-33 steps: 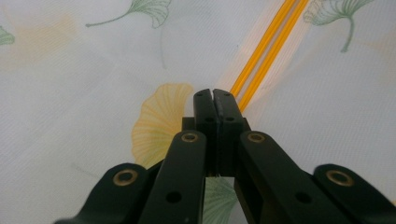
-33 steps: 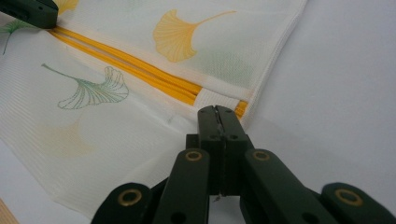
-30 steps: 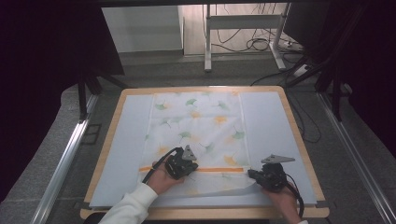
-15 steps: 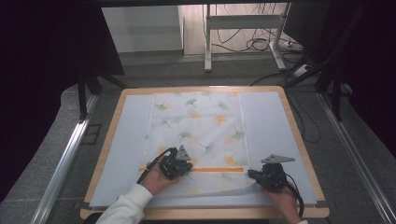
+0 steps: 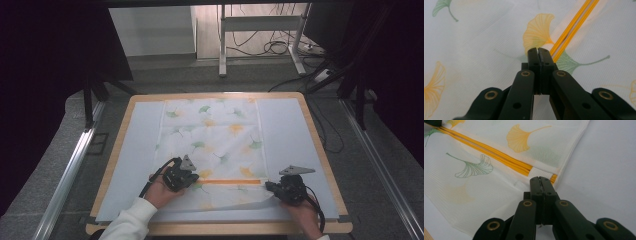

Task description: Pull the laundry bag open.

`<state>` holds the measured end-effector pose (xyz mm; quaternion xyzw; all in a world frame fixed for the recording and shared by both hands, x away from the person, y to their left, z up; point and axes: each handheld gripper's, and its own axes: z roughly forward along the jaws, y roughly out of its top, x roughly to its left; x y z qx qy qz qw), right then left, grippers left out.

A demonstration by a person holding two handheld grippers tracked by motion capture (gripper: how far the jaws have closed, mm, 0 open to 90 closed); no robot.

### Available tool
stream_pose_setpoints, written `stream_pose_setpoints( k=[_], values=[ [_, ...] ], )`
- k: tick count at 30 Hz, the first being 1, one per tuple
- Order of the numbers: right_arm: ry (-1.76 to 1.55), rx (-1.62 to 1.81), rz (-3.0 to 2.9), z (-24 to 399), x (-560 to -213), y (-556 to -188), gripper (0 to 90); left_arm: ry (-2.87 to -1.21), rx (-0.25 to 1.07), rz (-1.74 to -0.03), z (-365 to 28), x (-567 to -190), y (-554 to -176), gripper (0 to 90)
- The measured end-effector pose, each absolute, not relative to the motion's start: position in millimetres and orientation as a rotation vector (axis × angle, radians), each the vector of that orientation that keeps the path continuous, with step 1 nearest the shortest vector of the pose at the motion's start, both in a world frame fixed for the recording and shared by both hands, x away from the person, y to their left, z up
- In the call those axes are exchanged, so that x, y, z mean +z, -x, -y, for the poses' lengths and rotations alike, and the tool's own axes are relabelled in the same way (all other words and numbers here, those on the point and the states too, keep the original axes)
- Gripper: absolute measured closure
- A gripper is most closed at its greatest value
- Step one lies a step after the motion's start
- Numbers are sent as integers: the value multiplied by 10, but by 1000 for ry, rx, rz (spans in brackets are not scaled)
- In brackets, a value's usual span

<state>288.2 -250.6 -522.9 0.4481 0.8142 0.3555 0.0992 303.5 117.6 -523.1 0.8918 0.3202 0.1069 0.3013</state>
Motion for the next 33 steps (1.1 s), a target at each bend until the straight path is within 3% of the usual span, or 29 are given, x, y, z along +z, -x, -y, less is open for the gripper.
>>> stream_pose_setpoints(
  k=[33],
  values=[
    [-1321, 1037, -2429, 2502, -5216, -2898, 898, -2333, 312, -971, -1618, -5246, -2980, 900]
  ],
)
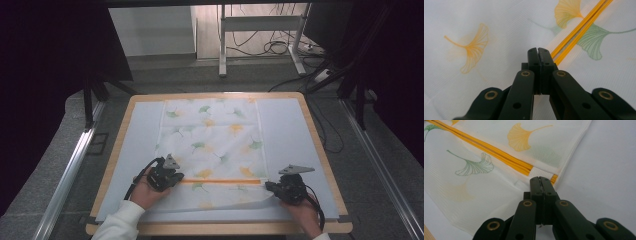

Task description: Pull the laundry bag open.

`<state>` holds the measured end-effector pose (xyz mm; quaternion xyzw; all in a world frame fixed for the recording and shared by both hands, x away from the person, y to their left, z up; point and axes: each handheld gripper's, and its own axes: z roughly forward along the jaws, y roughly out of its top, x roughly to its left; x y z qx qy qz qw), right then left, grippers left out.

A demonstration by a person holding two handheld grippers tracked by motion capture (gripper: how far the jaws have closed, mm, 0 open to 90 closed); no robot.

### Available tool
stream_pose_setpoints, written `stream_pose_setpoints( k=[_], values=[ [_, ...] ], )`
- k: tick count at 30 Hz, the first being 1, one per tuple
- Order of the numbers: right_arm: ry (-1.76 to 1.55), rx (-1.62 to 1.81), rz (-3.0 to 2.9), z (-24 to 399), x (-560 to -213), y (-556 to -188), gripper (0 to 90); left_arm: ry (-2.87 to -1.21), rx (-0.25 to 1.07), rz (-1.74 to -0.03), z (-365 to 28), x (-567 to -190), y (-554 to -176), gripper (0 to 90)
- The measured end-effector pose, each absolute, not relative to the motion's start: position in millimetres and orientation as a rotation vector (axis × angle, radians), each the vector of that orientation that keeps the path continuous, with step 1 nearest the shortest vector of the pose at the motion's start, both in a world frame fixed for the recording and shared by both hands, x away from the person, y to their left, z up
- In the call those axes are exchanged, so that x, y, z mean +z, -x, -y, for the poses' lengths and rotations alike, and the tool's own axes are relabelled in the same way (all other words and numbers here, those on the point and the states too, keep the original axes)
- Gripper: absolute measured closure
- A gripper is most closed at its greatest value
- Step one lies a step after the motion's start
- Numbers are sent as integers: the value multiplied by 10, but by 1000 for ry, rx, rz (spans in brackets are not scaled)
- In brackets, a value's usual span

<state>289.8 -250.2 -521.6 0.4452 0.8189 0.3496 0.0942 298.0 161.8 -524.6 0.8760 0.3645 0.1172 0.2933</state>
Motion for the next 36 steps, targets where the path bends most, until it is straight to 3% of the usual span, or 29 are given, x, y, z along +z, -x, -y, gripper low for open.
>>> stream_pose_setpoints(
  k=[36],
  values=[
    [-1307, 1042, -2439, 2510, -5217, -2909, 898, -2281, 314, -1081, -2043, -5266, -2936, 900]
  ],
)
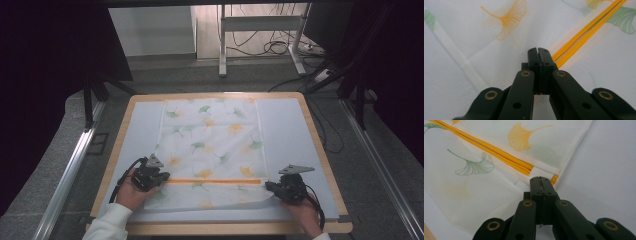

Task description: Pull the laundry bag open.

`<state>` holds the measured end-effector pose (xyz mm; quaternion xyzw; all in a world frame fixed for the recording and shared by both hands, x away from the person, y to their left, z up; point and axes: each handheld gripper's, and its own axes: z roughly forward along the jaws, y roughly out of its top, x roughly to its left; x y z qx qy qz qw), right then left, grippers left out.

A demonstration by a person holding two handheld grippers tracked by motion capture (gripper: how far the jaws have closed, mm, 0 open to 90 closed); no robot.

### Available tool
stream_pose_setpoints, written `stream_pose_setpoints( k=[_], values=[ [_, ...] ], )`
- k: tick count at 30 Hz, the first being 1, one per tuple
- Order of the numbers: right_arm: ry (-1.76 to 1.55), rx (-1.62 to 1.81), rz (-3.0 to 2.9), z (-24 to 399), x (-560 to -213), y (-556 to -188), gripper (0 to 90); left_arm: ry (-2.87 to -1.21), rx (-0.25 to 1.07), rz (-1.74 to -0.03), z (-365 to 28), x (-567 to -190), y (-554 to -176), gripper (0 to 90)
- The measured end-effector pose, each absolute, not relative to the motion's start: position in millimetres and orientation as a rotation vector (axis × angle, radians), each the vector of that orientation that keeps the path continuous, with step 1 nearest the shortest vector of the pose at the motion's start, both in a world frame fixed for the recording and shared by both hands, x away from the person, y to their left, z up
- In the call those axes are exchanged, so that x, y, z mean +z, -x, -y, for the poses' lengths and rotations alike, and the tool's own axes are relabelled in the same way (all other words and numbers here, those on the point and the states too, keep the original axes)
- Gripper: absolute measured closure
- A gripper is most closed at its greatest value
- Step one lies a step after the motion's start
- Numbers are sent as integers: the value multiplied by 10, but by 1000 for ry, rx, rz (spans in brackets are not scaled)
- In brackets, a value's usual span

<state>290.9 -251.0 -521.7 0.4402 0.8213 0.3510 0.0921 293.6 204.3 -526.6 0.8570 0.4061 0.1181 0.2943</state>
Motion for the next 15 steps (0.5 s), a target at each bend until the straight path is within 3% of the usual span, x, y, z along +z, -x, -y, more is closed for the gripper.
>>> stream_pose_setpoints(
  k=[15],
  values=[
    [-1307, 1040, -2441, 2509, -5216, -2909, 898, -2271, 323, -1114, -2188, -5270, -2900, 900]
  ],
)
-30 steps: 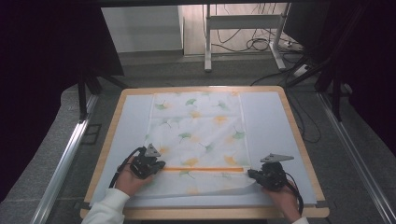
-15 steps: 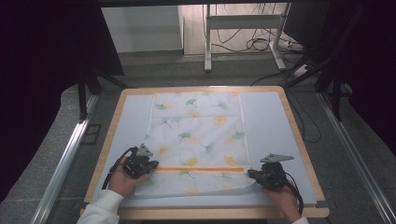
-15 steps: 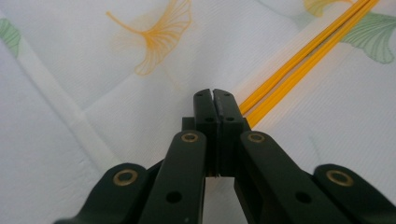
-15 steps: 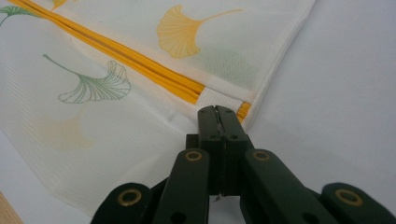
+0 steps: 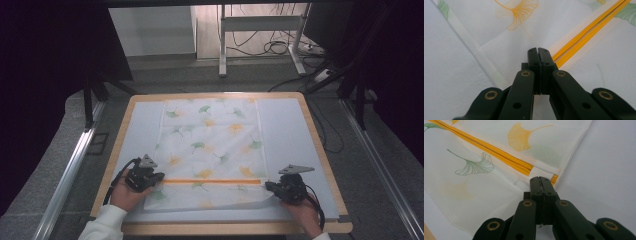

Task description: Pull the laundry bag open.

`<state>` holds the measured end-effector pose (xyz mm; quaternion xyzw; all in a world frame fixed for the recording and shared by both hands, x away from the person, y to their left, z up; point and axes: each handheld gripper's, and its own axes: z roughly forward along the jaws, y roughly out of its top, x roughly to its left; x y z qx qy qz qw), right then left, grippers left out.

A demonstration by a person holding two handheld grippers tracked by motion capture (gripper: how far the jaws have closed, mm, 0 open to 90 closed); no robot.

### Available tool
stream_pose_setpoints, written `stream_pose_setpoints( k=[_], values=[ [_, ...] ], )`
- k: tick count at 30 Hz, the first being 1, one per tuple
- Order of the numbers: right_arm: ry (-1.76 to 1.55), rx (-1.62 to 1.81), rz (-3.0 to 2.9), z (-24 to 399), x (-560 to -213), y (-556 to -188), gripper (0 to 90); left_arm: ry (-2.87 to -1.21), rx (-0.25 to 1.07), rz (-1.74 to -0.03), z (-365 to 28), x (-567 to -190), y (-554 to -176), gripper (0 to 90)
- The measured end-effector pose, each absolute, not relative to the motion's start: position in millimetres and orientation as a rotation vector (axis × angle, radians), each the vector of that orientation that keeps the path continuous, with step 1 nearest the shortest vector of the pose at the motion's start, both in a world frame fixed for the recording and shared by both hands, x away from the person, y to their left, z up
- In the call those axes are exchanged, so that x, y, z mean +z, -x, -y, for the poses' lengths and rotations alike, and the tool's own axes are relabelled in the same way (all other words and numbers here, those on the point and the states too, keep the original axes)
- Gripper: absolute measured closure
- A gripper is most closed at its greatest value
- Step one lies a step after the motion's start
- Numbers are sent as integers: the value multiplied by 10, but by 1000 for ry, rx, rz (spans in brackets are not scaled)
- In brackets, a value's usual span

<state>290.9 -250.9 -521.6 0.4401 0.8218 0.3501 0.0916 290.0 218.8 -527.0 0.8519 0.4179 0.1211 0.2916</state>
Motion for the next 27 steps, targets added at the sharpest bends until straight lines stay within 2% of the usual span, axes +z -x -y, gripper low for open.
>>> stream_pose_setpoints(
  k=[21, 27],
  values=[
    [-1311, 1037, -2439, 2504, -5215, -2908, 898, -2274, 341, -1135, -2278, -5274, -2878, 900],
    [-1312, 1037, -2439, 2504, -5215, -2909, 898, -2247, 338, -1160, -2406, -5273, -2841, 900]
  ],
)
